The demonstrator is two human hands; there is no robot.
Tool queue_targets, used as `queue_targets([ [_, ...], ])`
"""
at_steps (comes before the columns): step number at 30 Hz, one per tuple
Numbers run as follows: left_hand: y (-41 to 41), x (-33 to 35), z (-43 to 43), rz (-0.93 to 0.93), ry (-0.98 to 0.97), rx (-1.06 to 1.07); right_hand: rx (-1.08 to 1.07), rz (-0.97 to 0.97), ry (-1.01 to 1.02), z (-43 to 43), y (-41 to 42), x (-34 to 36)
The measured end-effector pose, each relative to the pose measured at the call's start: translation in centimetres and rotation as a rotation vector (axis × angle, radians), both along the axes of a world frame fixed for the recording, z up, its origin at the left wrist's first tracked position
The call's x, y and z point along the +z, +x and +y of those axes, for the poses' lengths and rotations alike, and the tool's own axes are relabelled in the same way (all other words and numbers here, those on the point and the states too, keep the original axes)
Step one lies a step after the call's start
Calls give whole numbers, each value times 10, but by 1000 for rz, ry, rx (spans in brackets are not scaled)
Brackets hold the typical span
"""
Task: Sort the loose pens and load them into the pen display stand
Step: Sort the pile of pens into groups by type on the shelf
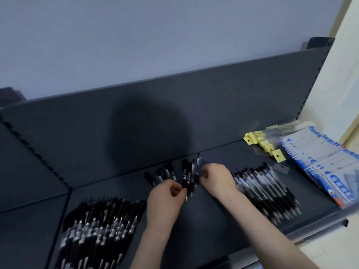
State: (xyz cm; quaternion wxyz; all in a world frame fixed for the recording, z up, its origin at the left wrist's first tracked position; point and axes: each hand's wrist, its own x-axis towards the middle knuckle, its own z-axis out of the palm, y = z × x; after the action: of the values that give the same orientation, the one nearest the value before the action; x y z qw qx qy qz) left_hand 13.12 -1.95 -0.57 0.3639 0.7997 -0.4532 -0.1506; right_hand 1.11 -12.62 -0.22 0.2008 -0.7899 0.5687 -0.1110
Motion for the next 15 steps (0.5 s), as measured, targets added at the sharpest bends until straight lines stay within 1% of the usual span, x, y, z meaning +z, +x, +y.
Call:
queue_targets([
  [4,12,-2,13,18,11,26,-49,74,72,-14,29,-3],
  [8,21,-3,22,4,12,48,-47,113,127,-22,46,-1],
  [11,21,-2,22,-32,15,20,-71,78,149,-22,44,1],
  [15,16,3,11,-88,33,-43,-87,-10,119,-7,25,-1],
])
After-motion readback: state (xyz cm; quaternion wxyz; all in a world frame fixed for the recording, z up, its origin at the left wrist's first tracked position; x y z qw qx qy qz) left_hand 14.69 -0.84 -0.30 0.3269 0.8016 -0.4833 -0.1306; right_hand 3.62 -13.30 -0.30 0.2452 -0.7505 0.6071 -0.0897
